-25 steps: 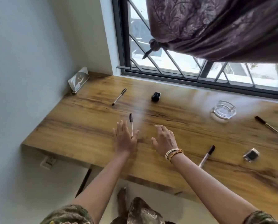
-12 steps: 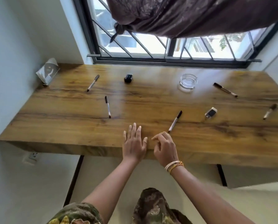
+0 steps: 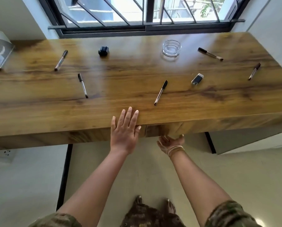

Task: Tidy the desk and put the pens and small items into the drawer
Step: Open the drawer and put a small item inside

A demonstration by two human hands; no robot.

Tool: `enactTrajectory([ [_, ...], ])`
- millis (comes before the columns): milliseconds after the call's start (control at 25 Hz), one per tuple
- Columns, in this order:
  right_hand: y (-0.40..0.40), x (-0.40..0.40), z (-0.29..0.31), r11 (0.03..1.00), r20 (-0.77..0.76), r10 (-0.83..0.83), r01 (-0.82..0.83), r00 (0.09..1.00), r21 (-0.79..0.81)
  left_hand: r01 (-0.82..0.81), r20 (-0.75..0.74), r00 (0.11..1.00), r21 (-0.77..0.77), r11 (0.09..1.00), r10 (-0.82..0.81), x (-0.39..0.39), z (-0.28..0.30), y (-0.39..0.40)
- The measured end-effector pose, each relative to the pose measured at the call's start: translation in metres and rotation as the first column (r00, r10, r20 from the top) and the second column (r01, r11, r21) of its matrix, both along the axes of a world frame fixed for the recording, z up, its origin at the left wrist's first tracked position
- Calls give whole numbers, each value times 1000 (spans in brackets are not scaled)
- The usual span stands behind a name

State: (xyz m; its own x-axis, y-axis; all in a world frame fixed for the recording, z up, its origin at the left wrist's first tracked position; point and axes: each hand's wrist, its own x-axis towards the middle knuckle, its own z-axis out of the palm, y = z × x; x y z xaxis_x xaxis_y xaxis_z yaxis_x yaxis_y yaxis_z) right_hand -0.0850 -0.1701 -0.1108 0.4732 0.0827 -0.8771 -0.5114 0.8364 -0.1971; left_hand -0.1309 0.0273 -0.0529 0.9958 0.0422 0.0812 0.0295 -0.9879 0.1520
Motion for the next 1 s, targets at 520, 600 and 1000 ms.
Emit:
enactTrajectory([
  [520,-31,-24,-14,960,42,-215,203,976,193,-99,-49,994,-46,994,97,-1,4,-12],
  [600,-40,-46,-16,968,23,-183,176,983,179,-118,-97,989,-55,991,112,-6,5,-19],
  [1000,-103,-96,66,660,175,-220,278,960,-698,20,-183,982,-157,987,-49,-66,18,-137],
])
